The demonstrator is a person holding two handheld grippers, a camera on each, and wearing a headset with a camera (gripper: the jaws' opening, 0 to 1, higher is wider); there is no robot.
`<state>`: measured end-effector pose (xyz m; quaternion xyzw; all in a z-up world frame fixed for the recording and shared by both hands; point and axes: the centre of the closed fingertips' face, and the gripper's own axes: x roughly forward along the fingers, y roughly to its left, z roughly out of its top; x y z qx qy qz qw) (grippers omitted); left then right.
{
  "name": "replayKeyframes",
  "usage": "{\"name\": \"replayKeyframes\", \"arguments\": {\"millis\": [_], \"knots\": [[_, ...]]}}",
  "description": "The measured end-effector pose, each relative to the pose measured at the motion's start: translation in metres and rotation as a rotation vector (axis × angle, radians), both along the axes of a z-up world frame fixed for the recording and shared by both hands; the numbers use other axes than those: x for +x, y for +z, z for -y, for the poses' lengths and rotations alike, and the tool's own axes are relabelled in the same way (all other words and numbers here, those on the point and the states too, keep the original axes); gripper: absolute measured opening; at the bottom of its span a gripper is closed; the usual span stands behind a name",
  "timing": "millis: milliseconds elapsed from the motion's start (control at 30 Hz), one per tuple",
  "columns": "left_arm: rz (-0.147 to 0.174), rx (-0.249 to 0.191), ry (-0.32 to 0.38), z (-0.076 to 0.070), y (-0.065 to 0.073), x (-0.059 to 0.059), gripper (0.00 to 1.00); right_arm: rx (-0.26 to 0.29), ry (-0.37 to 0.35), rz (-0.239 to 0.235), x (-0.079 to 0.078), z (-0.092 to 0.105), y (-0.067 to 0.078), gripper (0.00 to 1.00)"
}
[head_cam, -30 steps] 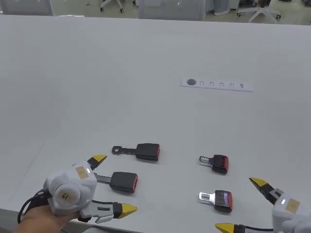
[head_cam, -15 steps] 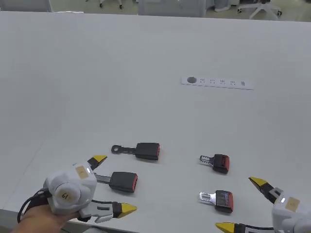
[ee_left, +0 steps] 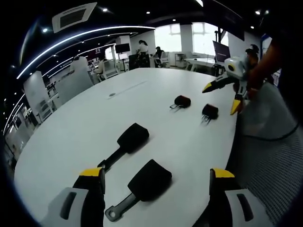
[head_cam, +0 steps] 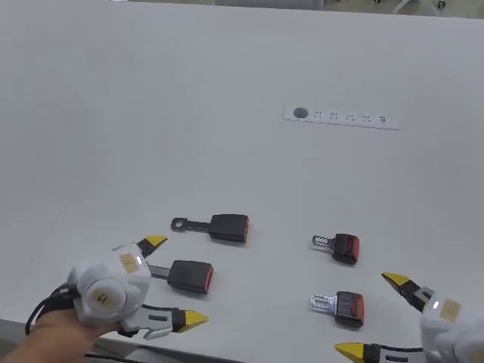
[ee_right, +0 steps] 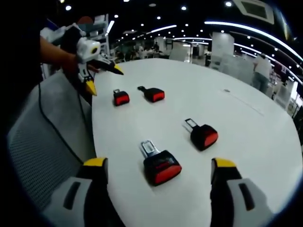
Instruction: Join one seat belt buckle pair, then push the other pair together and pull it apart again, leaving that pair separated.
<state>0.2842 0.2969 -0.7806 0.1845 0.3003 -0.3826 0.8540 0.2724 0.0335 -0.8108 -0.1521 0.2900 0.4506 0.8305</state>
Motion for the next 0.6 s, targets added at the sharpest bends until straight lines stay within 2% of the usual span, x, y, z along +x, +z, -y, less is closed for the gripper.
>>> {"name": "replayKeyframes", "arguments": {"millis": [100,300,500,600], "knots": [[-0.011,0.009,-0.011,-0.002,-0.006,0.004,0.93,-0.006,0.012,-0.013,0.003,0.0,-0.003,0.9],[-0.025,0.061,-0.055,-0.005,-0.018,0.011,0.92,-0.038,0.059,-0.031,0.008,-0.003,-0.012,0.86],[-0.039,0.086,-0.091,-0.007,-0.029,0.019,0.87,-0.049,0.089,-0.061,0.011,-0.004,-0.019,0.82],[-0.056,0.104,-0.121,-0.008,-0.038,0.021,0.86,-0.059,0.11,-0.075,0.012,-0.003,-0.023,0.8]]}}
